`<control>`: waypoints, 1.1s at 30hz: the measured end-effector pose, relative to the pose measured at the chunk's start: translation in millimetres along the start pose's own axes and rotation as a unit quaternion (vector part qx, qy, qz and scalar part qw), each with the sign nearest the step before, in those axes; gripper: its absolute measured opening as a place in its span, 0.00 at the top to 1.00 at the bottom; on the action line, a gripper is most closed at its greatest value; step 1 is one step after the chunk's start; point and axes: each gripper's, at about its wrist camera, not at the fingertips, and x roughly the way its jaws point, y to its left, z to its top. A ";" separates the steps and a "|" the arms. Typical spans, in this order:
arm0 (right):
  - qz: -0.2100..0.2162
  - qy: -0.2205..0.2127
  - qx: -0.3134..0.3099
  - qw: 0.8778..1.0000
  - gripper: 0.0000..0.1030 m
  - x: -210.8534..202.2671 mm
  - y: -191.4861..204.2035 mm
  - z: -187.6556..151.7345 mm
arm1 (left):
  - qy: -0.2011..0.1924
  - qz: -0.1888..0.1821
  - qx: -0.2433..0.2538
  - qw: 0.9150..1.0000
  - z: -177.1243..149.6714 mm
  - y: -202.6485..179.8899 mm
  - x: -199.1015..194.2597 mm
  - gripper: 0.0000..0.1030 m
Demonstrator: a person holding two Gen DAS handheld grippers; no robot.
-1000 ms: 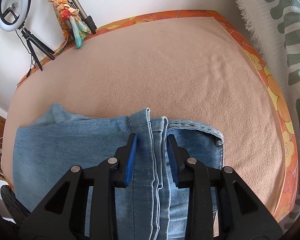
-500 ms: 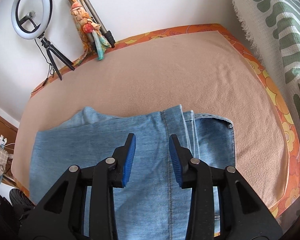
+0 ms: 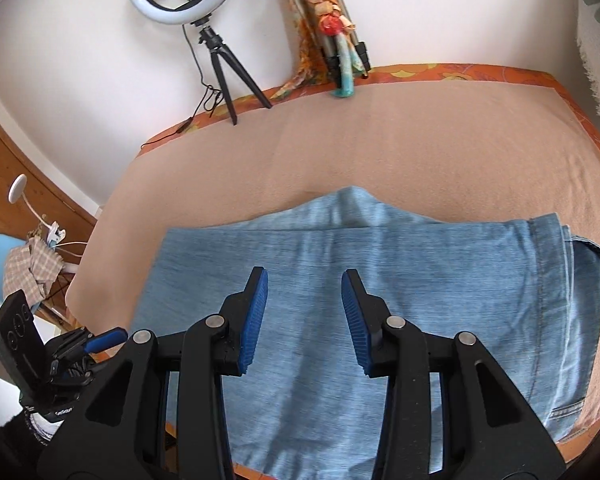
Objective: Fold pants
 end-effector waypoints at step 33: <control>-0.043 0.222 -0.141 0.964 0.49 204.6 234.1 2.9 | 0.009 0.017 -0.030 0.999 -56.3 62.4 4.4 0.63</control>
